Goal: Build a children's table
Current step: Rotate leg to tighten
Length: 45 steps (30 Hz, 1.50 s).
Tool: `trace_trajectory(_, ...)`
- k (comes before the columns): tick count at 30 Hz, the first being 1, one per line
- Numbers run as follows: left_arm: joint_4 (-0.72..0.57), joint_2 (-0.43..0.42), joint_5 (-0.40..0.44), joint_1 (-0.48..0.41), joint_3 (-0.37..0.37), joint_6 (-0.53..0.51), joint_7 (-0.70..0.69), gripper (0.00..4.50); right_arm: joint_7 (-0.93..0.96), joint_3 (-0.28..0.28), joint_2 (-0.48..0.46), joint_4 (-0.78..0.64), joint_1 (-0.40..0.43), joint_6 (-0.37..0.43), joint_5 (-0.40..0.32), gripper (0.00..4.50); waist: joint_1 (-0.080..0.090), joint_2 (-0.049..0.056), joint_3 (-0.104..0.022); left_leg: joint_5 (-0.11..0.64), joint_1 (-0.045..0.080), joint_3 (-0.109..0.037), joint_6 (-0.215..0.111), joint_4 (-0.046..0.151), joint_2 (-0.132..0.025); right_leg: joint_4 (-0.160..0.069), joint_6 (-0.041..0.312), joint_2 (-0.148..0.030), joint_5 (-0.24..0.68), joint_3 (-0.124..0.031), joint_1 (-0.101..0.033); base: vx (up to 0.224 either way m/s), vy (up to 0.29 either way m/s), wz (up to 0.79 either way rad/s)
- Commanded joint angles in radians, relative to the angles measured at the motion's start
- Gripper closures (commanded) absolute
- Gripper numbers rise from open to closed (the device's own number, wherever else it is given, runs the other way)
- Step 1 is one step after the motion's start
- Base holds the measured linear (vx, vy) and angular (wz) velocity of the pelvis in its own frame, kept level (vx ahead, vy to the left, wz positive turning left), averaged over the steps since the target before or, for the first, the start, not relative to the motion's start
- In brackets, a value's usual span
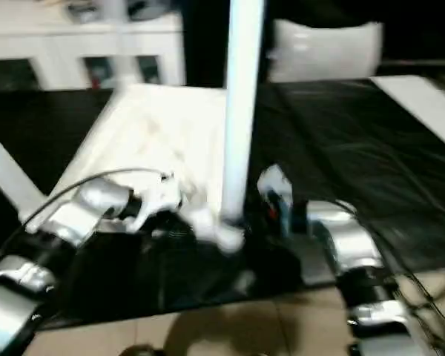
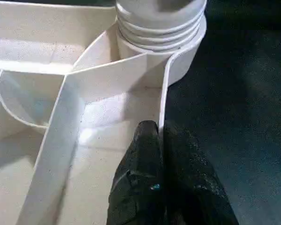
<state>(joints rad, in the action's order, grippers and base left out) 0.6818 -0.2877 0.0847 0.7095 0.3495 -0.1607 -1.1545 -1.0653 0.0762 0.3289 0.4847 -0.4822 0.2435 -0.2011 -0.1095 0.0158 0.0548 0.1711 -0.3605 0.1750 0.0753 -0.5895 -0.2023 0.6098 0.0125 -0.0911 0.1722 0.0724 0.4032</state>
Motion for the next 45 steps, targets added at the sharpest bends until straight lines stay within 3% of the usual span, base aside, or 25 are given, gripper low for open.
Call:
trace_trajectory(1, -0.025, 0.097, -0.05, 0.03, -0.026, -0.071, 0.107, 4.5, 0.16, 0.028, -0.088, 0.036, -0.046, 0.037, 0.026, 2.47, 0.0, -0.009, -0.057, 0.331, 0.002, -0.017, 0.02, 0.082, -0.016, -0.105, 0.106, -0.059, 0.542, -0.028, -0.047, 0.0, 0.0, 0.0)
trace_trajectory(3, -0.017, 0.123, -0.039, 0.039, -0.032, -0.089, 0.166, 4.5, 0.288, 0.012, -0.131, 0.074, -0.073, 0.05, 0.051, 2.48, 0.026, -0.011, -0.058, 0.332, -0.008, -0.02, 0.014, 0.081, -0.011, -0.108, 0.089, -0.056, 0.555, -0.023, -0.05, 0.0, 0.0, 0.0)
trace_trajectory(4, -0.014, 0.132, -0.035, 0.042, -0.032, -0.089, 0.184, 4.5, 0.336, 0.006, -0.146, 0.089, -0.083, 0.055, 0.059, 2.48, 0.029, -0.009, -0.06, 0.313, -0.01, -0.02, 0.015, 0.08, -0.01, -0.107, 0.089, -0.058, 0.544, -0.024, -0.05, 0.0, 0.0, 0.0)
trace_trajectory(6, -0.005, 0.166, -0.017, 0.053, -0.047, -0.105, 0.266, 4.5, 0.468, -0.026, -0.193, 0.13, -0.109, 0.06, 0.068, 2.48, 0.044, -0.007, -0.064, 0.292, -0.006, -0.016, 0.005, 0.076, -0.008, -0.108, 0.105, -0.053, 0.491, -0.026, -0.044, 0.0, 0.0, 0.0)
trace_trajectory(7, -0.005, 0.183, -0.005, 0.058, -0.052, -0.111, 0.302, 4.5, 0.5, -0.045, -0.213, 0.141, -0.114, 0.063, 0.062, 2.15, 0.045, -0.01, -0.066, 0.285, -0.004, -0.014, 0.001, 0.074, -0.008, -0.106, 0.113, -0.052, 0.468, -0.028, -0.043, 0.0, 0.0, 0.0)
trace_trajectory(10, -0.008, 0.204, 0.033, 0.059, -0.035, -0.063, 0.351, 4.5, 0.536, -0.082, -0.245, 0.147, -0.119, 0.06, 0.038, 1.8, 0.039, -0.006, -0.072, 0.227, -0.007, -0.01, -0.028, 0.072, -0.012, -0.093, 0.159, -0.049, 0.326, -0.032, -0.048, 0.0, 0.0, 0.0)
trace_trajectory(12, -0.011, 0.194, 0.045, 0.053, -0.025, -0.053, 0.345, 4.5, 0.512, -0.06, -0.238, 0.114, -0.099, 0.028, 0.065, 1.76, 0.034, -0.001, -0.074, 0.19, -0.008, -0.008, -0.041, 0.069, -0.014, -0.081, 0.194, -0.047, 0.204, -0.032, -0.051, 0.0, 0.0, 0.0)
trace_trajectory(14, -0.015, 0.185, 0.043, 0.051, -0.025, -0.058, 0.342, 4.5, 0.48, -0.051, -0.23, 0.092, -0.083, 0.009, 0.066, 1.52, 0.032, -0.001, -0.074, 0.188, -0.007, -0.006, -0.046, 0.069, -0.015, -0.077, 0.213, -0.047, 0.167, -0.033, -0.053, 0.0, 0.0, 0.0)
trace_trajectory(23, -0.013, 0.108, 0.056, 0.024, -0.004, 0.095, 0.244, 4.5, 0.257, -0.049, -0.092, -0.022, 0.004, -0.027, 0.015, 0.62, 0.008, -0.001, -0.071, 0.216, -0.003, -0.005, -0.059, 0.069, -0.018, -0.079, 0.209, -0.05, 0.177, -0.035, -0.055, 0.0, 0.0, 0.0)
trace_trajectory(25, -0.024, 0.068, 0.047, 0.007, 0.015, 0.137, 0.154, 4.5, 0.147, -0.053, -0.021, -0.053, 0.025, -0.025, -0.009, 0.52, 0.003, 0.0, -0.07, 0.231, 0.0, -0.005, -0.05, 0.071, -0.02, -0.081, 0.208, -0.05, 0.201, -0.035, -0.053, 0.0, 0.0, 0.0)
trace_trajectory(33, -0.017, -0.002, 0.009, -0.011, 0.064, 0.287, -0.07, 4.5, -0.131, -0.035, 0.094, -0.097, 0.05, -0.06, -0.08, 0.52, -0.029, -0.001, -0.07, 0.237, 0.002, -0.003, -0.056, 0.07, -0.028, -0.077, 0.215, -0.053, 0.205, -0.036, -0.05, 0.0, 0.0, 0.0)
trace_trajectory(38, -0.026, -0.026, -0.017, -0.009, 0.08, 0.329, -0.189, 4.5, -0.262, 0.001, 0.145, -0.082, 0.043, -0.092, -0.081, 0.89, -0.044, -0.005, -0.072, 0.235, 0.002, -0.002, -0.053, 0.068, -0.029, -0.074, 0.221, -0.055, 0.204, -0.036, -0.049, 0.0, 0.0, 0.0)
trace_trajectory(39, -0.029, -0.035, -0.018, -0.01, 0.089, 0.345, -0.223, 4.5, -0.294, 0.013, 0.153, -0.072, 0.037, -0.097, -0.077, 1.2, -0.047, -0.005, -0.072, 0.232, 0.001, -0.003, -0.055, 0.068, -0.028, -0.073, 0.22, -0.055, 0.206, -0.036, -0.049, 0.0, 0.0, 0.0)
trace_trajectory(43, -0.043, -0.051, -0.024, -0.014, 0.107, 0.367, -0.283, 4.5, -0.354, 0.043, 0.166, -0.054, 0.024, -0.104, -0.07, 1.38, -0.051, -0.005, -0.071, 0.234, 0.001, -0.003, -0.053, 0.069, -0.03, -0.074, 0.218, -0.057, 0.222, -0.037, -0.048, 0.0, 0.0, 0.0)
trace_trajectory(45, -0.042, -0.053, -0.024, -0.012, 0.108, 0.373, -0.289, 4.5, -0.393, 0.061, 0.169, -0.043, 0.016, -0.1, -0.072, 1.69, -0.051, -0.006, -0.071, 0.234, 0.0, -0.004, -0.05, 0.069, -0.03, -0.072, 0.218, -0.057, 0.225, -0.036, -0.049, 0.0, 0.0, 0.0)
